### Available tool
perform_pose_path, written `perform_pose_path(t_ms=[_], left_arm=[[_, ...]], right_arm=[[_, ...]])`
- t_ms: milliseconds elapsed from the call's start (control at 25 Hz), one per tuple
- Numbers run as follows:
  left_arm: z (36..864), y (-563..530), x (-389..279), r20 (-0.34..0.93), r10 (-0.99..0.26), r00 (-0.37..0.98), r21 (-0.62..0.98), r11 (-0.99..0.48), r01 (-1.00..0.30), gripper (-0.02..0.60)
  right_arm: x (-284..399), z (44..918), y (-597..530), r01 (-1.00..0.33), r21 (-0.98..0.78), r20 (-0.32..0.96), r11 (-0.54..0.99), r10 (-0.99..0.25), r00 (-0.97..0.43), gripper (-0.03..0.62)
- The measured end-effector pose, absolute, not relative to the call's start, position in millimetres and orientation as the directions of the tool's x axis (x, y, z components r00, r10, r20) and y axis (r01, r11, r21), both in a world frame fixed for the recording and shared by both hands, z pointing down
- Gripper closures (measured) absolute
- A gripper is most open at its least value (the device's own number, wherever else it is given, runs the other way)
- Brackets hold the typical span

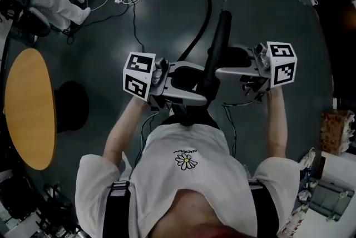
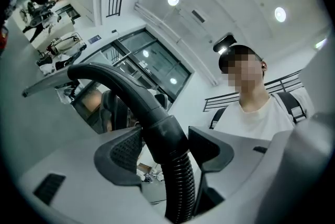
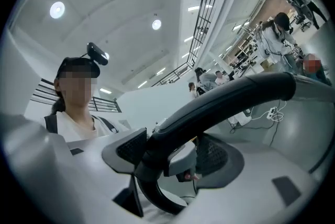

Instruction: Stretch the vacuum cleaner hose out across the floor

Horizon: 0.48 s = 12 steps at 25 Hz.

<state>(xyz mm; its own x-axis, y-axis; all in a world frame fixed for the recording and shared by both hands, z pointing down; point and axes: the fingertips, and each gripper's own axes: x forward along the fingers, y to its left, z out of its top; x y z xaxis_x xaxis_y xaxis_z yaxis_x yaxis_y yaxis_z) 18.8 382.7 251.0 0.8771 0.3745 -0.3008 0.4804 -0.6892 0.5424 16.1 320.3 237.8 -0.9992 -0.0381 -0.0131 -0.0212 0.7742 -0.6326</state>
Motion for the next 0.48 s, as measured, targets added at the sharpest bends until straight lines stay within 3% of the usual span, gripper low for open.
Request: perform_pose_path(t_ms=[240, 480], left_arm=[[246, 513, 35, -0.352, 0.586, 0.730, 0.471, -0.563, 0.679, 0.311], [250, 600, 81, -0.223, 0.693, 0.686, 0.367, -0.592, 0.718, 0.311]], right_arm=[[9, 241, 435, 0.069, -0.646, -0.008, 0.760, 0.083, -0.996, 0.307], [38, 245, 512, 0.177, -0.614, -0.036, 0.770, 0.197, -0.980, 0.307]])
